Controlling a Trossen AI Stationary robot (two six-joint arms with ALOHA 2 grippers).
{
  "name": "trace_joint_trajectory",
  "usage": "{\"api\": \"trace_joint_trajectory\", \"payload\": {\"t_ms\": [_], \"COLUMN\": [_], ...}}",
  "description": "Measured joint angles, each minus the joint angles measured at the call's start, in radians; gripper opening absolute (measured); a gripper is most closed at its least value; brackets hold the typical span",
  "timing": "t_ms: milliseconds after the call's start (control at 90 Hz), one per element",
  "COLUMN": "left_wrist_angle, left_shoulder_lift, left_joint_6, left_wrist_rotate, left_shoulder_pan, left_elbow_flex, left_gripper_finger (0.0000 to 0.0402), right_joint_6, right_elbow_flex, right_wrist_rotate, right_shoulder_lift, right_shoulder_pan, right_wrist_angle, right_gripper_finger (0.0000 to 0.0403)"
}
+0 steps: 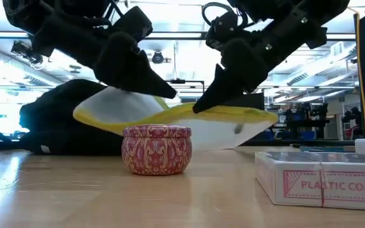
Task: Unpack backpack
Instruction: Put the red urn into the zip lock bag
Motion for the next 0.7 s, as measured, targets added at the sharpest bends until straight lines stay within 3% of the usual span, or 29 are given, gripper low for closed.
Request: {"api": "trace_joint_trajectory", "payload": {"t_ms": [322, 700], "left_wrist_angle": [-0.533, -0.537], "left_shoulder_lift": [0.014, 0.083], "left_joint_6": [-0.031, -0.126], "left_wrist_rotate": [0.003, 0.019], "left_shoulder_pan": [0.007, 0.017], "left_elbow_flex": [0.264, 0.290], "left_gripper_finger": [0.0198, 0.0198], "right_joint_6": [0.002, 0.004], "right_elbow_flex": [0.000, 0.000], "right_wrist_rotate": [-0.007, -0.013], "right_shoulder_lift": [0.000, 0.000], "right_shoulder_pan": [0.000, 0.000], "right_wrist_angle": [0.001, 0.001], "right_gripper_finger": [0.0000, 0.0000]}}
